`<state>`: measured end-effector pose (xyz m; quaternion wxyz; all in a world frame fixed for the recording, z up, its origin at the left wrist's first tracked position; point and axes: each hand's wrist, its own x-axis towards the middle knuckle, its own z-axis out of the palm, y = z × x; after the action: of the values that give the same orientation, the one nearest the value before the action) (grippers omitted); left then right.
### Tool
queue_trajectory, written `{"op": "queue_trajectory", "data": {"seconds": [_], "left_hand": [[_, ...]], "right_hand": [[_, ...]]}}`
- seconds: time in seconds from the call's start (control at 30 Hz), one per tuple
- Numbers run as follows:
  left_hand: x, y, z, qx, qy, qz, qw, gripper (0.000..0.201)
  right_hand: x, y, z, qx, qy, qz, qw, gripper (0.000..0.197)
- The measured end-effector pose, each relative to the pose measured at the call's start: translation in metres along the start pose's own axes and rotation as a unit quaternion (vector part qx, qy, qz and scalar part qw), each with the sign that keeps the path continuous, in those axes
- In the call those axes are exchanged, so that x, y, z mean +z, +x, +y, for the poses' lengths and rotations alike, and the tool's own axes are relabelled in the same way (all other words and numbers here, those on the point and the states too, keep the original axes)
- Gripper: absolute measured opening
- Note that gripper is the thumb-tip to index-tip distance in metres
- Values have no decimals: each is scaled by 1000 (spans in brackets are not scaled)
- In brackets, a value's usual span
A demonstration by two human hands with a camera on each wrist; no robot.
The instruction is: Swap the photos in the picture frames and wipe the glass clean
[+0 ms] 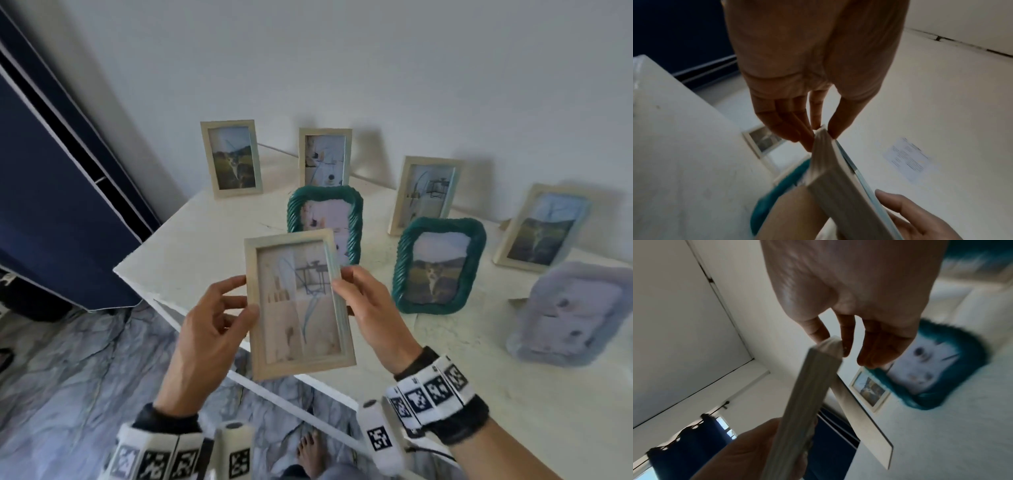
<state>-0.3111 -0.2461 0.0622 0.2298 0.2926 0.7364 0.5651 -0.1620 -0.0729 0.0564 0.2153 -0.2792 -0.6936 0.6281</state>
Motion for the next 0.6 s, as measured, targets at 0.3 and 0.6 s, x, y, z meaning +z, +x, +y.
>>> {"op": "queue_trajectory", "data": {"seconds": [0.3, 0.6], "left_hand": [[142, -49, 2, 20, 85, -195, 977, 31], [261, -115, 27, -36, 188, -338, 921, 138]], "right_hand": [[-100, -135, 71, 103, 187, 165, 963, 16], [-155, -216, 85, 62, 251, 250, 933, 26]]}}
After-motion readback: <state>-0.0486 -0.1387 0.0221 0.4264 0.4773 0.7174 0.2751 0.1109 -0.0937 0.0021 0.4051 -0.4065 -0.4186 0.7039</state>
